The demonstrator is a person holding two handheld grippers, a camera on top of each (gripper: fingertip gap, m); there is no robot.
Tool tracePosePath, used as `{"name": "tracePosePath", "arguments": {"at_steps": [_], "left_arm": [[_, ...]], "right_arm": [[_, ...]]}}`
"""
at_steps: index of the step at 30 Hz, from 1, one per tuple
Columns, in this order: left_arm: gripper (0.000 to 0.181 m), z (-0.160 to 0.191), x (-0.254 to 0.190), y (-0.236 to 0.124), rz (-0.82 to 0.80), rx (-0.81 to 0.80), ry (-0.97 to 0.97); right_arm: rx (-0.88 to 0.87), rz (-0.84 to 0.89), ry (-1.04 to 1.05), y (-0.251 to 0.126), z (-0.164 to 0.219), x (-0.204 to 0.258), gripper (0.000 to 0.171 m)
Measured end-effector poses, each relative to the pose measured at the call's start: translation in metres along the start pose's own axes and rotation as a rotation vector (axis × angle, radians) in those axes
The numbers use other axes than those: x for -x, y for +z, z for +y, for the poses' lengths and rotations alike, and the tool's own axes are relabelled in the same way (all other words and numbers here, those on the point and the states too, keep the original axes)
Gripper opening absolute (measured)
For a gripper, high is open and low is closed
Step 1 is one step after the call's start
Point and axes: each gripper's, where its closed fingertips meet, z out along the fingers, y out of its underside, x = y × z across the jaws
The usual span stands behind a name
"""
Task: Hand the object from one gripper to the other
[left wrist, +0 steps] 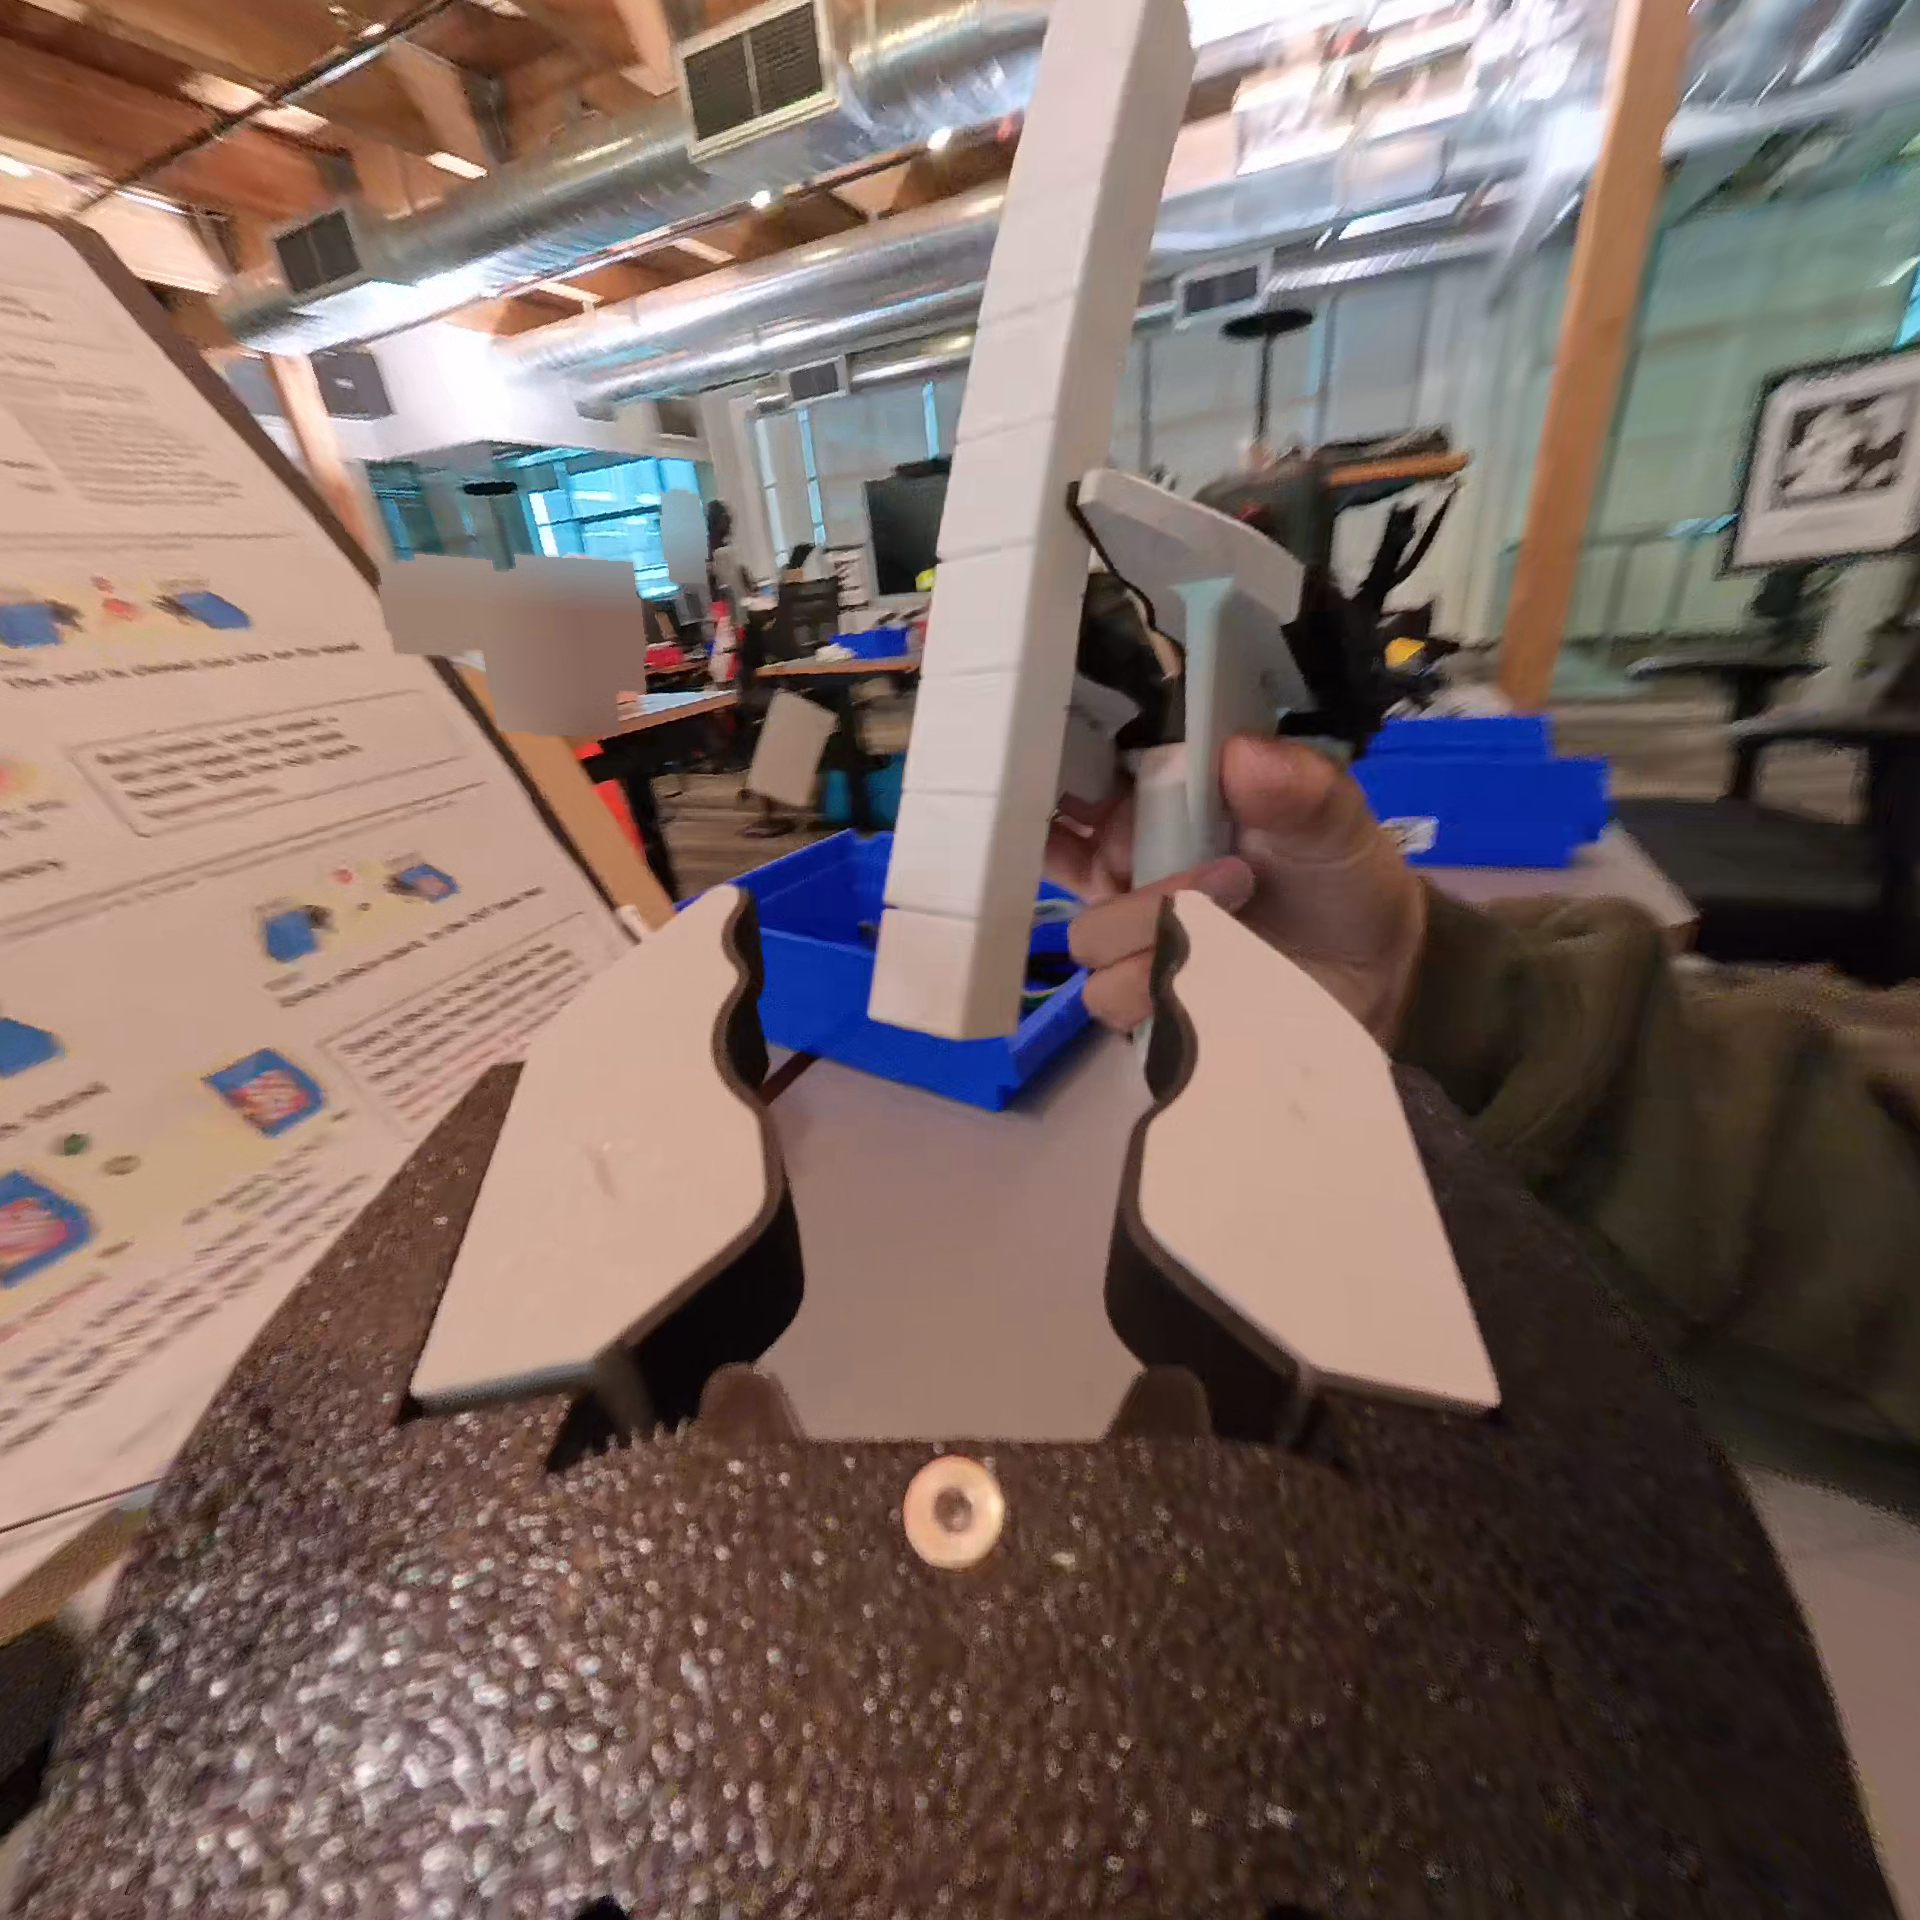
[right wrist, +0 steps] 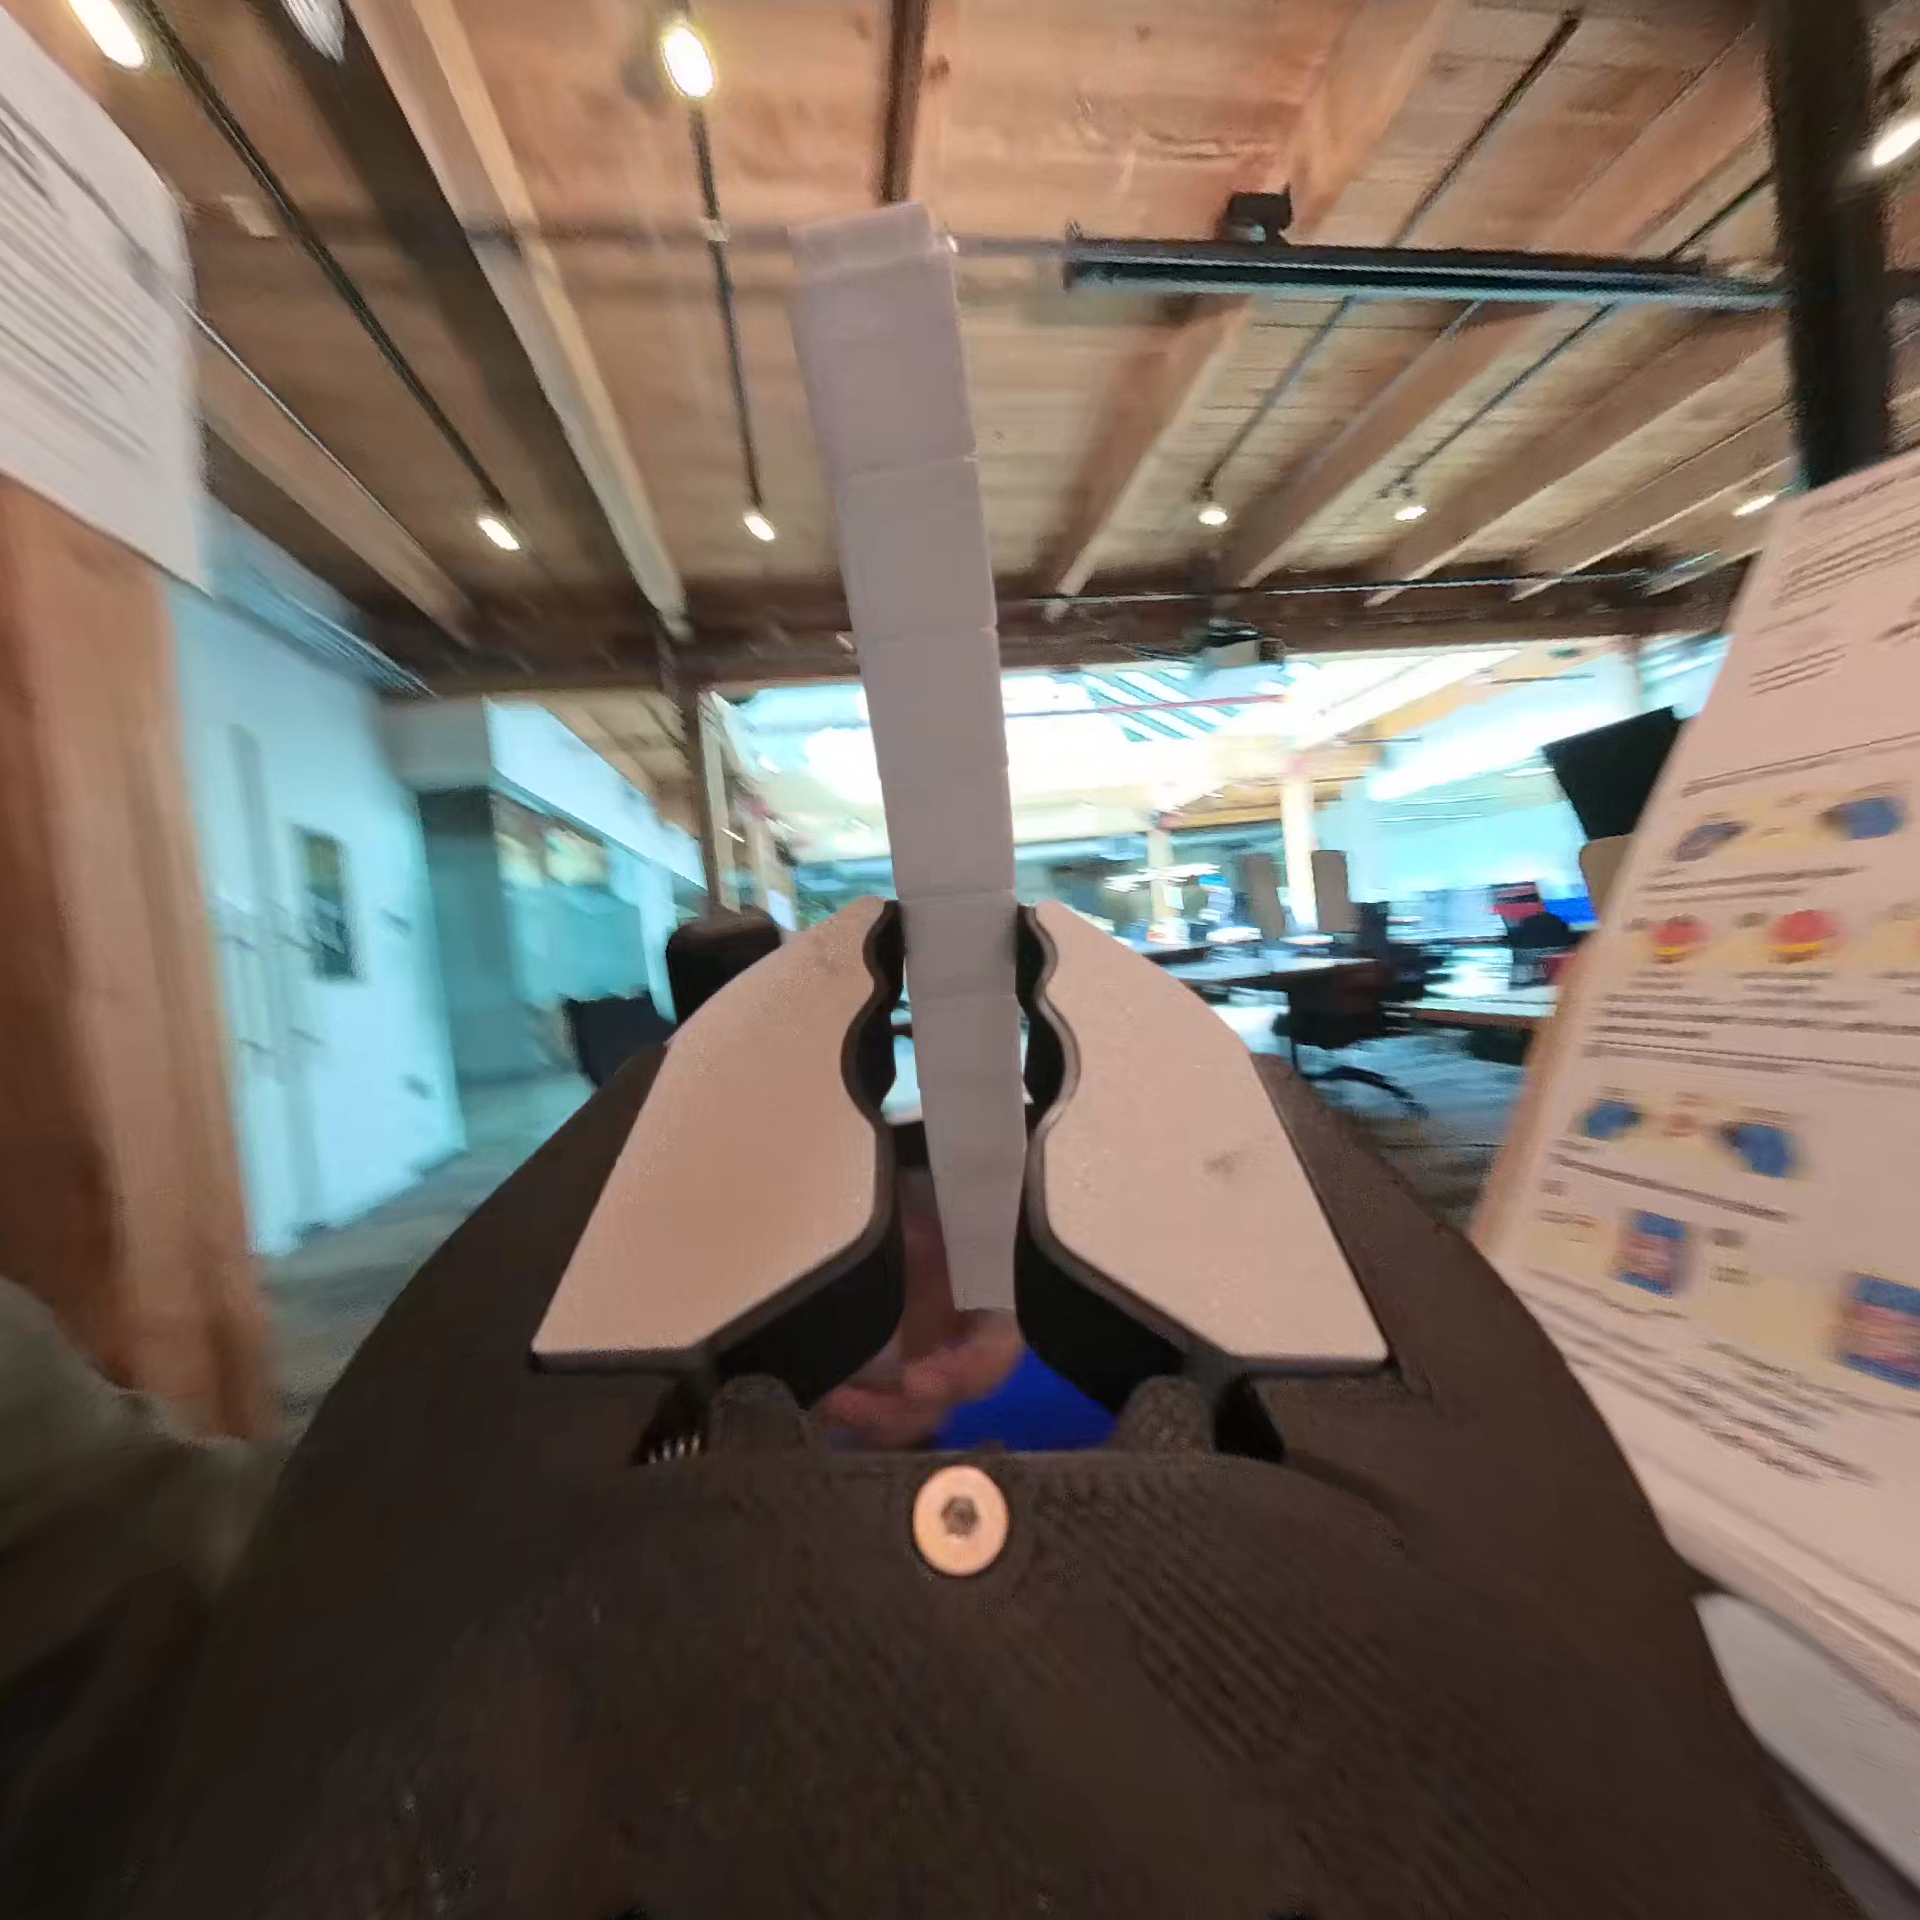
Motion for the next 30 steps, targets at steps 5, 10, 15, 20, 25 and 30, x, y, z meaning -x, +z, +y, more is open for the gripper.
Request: {"name": "tracePosePath", "arguments": {"at_steps": [5,10,15,20,25,30], "left_arm": [[0.053,-0.021,-0.011,-0.002,0.161,-0.216,-0.247],[0.031,-0.03,-0.02,0.005,0.23,-0.319,-0.361],[0.023,-0.034,-0.013,0.005,0.221,-0.422,-0.43],[0.023,-0.035,-0.003,0.001,0.16,-0.425,-0.396],[0.023,-0.032,0.014,-0.007,0.053,-0.327,-0.322],[0.023,-0.013,0.036,-0.016,-0.095,-0.101,-0.271]], "right_arm": [[-0.113,-0.111,0.226,0.0,-0.007,0.004,0.021],[-0.167,-0.116,0.269,0.005,-0.006,0.006,0.021],[-0.179,-0.093,0.277,0.006,-0.004,0.003,0.021],[-0.132,0.03,0.193,0.0,0.001,-0.013,0.038],[0.004,0.154,0.025,-0.02,-0.012,-0.028,0.093],[0.241,0.362,-0.411,-0.05,-0.016,-0.05,0.112]]}}
